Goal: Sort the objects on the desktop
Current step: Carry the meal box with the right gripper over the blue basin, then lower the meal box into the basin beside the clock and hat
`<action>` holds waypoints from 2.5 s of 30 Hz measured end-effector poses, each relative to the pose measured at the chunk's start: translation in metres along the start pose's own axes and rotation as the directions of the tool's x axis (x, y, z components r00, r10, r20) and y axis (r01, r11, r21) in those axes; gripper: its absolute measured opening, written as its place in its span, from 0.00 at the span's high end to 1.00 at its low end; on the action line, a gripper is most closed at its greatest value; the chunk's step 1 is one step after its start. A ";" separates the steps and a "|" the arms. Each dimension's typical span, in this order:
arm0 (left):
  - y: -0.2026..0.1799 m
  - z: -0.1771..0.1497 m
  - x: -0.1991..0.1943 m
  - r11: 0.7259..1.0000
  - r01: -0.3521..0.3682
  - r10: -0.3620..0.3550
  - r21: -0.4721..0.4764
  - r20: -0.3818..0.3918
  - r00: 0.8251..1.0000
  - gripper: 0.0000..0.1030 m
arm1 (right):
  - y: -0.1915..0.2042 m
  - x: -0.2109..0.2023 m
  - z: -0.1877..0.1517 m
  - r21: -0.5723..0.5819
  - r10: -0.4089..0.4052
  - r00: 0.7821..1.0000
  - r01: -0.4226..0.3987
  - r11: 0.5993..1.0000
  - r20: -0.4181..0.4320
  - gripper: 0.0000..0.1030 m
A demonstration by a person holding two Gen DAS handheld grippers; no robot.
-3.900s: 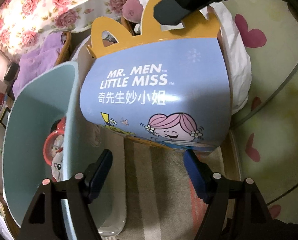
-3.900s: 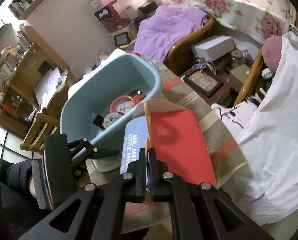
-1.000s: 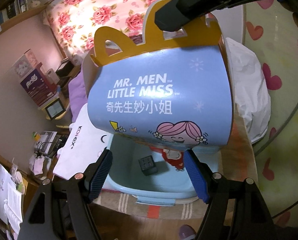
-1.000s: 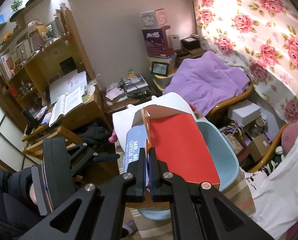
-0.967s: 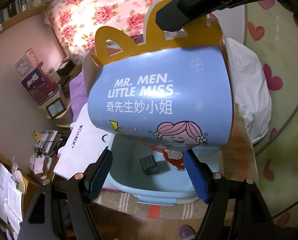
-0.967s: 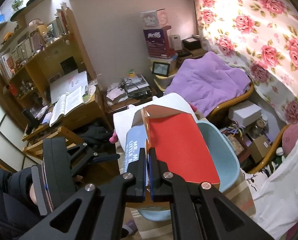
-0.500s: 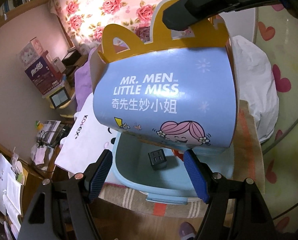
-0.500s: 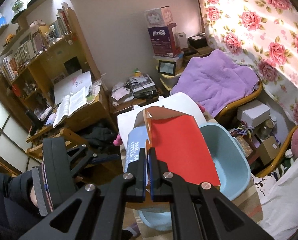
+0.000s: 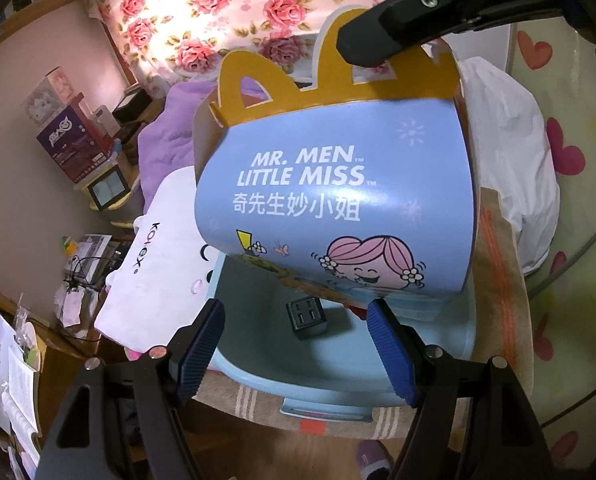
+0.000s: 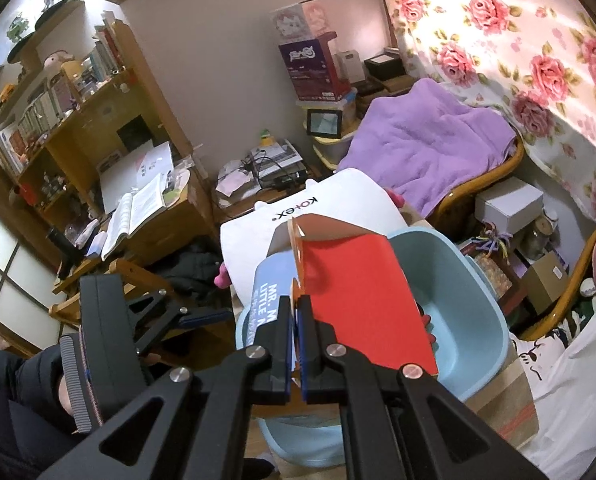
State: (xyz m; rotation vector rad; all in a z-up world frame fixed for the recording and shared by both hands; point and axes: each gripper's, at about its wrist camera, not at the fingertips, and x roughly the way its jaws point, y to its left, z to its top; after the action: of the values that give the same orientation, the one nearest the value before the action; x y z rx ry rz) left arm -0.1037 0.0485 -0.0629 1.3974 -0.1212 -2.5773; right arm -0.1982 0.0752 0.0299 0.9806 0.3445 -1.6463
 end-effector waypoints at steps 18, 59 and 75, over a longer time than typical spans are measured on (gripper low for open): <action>-0.007 0.000 0.017 1.000 -0.002 0.002 0.005 -0.044 0.999 0.25 | -0.024 0.016 -0.015 0.031 0.030 0.999 -0.029 0.999 -0.032 0.99; -0.008 -0.014 0.025 1.000 0.015 -0.015 -0.001 -0.068 0.998 0.25 | -0.068 0.069 -0.074 0.138 -0.083 0.982 0.107 0.985 -0.169 0.44; -0.013 0.003 -0.019 0.999 0.033 -0.033 0.021 0.023 0.999 0.25 | -0.042 0.013 -0.057 0.075 -0.207 0.974 0.214 0.974 -0.090 0.41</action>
State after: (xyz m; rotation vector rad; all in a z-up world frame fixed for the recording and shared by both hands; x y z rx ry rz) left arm -0.0975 0.0651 -0.0481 1.3884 -0.1293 -2.6265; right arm -0.2130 0.1191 -0.0259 1.1082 0.4502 -1.8278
